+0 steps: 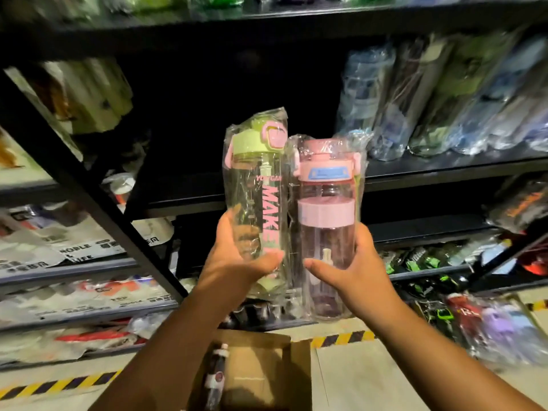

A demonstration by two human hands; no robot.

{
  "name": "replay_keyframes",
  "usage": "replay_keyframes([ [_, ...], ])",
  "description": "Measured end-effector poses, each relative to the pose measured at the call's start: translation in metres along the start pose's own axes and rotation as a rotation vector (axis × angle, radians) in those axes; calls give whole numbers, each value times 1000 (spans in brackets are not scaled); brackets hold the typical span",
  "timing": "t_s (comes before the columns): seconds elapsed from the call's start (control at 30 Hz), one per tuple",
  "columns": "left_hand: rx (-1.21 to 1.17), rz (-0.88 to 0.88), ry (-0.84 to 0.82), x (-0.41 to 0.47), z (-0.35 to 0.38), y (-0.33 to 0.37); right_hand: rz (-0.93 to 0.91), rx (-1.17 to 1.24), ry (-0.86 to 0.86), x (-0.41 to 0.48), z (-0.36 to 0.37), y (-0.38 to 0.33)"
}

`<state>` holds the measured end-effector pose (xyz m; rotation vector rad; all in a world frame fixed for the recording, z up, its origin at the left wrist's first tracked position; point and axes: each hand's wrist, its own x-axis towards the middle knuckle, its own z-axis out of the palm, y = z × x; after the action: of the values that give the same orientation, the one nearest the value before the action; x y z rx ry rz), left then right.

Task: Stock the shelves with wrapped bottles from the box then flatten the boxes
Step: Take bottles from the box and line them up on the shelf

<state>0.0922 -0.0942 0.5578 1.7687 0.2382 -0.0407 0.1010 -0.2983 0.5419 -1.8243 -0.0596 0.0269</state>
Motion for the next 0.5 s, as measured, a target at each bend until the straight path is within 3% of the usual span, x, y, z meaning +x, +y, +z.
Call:
replay_keyframes([
  [0.27,19,126,21,82,-18,36,-166,26,154,94,13,-40],
  [0.5,31,139,96,120,-17,35,-305,31,210,170,35,-28],
])
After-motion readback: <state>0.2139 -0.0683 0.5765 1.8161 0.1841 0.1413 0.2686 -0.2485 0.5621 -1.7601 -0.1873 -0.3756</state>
